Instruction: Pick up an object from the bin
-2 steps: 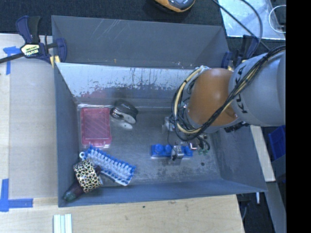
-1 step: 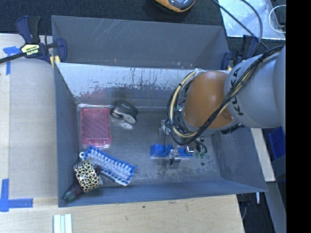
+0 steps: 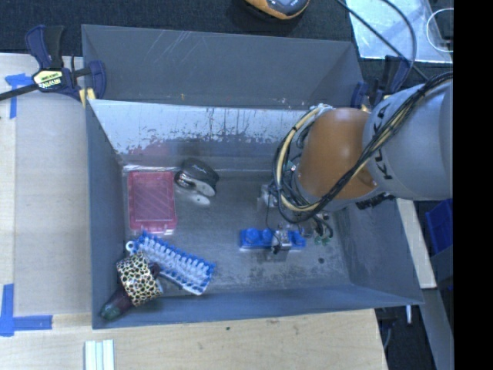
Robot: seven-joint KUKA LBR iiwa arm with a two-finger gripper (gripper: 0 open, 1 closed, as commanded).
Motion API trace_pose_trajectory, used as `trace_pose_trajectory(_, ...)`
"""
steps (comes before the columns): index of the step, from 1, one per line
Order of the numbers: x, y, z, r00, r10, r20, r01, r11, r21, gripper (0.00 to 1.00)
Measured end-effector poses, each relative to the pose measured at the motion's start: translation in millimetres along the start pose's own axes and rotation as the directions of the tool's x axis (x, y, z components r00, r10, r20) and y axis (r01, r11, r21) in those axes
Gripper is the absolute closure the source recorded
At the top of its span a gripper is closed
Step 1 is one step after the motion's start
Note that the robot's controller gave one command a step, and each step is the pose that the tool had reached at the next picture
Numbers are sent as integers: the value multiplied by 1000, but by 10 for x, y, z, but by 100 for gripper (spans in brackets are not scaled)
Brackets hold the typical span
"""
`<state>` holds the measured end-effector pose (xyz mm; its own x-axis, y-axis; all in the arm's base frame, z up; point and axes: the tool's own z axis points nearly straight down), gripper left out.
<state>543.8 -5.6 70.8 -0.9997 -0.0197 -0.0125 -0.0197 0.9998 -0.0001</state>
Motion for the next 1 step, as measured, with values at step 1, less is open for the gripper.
trace_pose_trajectory(1, 57, 125, -6, 999, -32, -11, 32, 999, 1, 100)
